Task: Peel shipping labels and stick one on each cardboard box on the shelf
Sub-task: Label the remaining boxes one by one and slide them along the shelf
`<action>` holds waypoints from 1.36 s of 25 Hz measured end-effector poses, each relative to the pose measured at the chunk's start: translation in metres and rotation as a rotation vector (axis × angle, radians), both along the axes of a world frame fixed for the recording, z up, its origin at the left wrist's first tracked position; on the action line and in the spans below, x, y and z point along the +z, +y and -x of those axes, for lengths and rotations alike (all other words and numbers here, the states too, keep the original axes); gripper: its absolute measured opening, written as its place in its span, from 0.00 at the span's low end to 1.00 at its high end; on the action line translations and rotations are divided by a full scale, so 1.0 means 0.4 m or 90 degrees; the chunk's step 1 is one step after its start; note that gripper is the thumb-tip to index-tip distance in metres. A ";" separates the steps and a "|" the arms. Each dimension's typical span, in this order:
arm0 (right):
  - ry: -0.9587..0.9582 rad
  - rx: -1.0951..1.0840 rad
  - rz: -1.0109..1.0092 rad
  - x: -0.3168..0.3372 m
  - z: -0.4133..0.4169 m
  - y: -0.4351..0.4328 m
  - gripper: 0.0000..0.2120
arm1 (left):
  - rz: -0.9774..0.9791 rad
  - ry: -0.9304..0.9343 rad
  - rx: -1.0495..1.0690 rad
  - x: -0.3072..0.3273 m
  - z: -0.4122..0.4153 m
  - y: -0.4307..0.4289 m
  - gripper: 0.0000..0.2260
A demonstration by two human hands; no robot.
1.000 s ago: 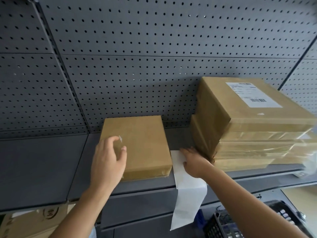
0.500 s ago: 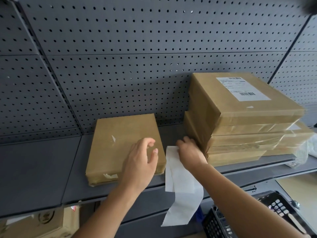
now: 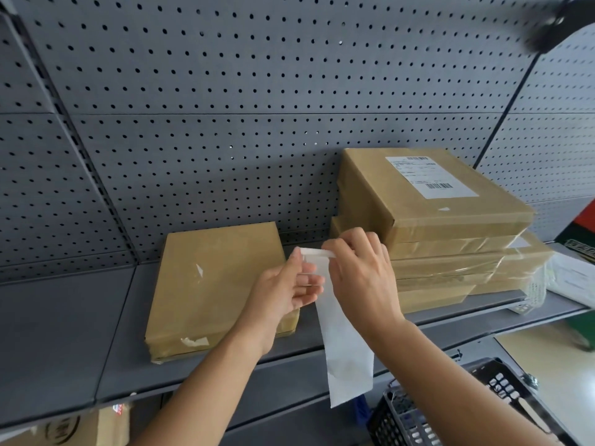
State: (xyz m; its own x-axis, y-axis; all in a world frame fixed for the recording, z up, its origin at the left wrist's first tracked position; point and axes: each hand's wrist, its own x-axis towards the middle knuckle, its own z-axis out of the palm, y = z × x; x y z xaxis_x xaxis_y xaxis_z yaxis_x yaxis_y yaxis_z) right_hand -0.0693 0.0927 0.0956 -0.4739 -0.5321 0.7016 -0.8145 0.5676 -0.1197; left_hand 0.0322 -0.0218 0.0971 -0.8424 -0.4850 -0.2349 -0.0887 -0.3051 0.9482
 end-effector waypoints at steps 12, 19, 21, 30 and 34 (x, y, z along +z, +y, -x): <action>-0.092 0.109 -0.050 -0.015 -0.030 0.113 0.15 | 0.064 0.085 0.013 0.001 0.012 -0.004 0.09; -0.036 0.141 -0.080 -0.006 0.017 0.071 0.14 | 0.096 0.060 0.006 -0.009 0.023 -0.010 0.09; -0.050 0.157 -0.098 -0.005 0.025 0.064 0.14 | 0.075 0.065 -0.013 -0.011 0.024 -0.016 0.10; -0.092 0.154 -0.089 -0.009 0.050 0.059 0.14 | 0.067 0.134 -0.101 -0.014 0.023 -0.030 0.14; -0.081 0.148 -0.084 -0.009 0.057 0.055 0.15 | 0.077 0.145 -0.062 -0.013 0.029 -0.028 0.19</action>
State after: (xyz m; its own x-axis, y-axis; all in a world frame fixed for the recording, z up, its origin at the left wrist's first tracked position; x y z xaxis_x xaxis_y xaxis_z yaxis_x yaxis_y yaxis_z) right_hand -0.0922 0.1147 0.0922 -0.4074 -0.7198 0.5620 -0.9082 0.3843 -0.1661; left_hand 0.0207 -0.0330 0.0919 -0.9109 -0.4122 0.0201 0.1072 -0.1892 0.9761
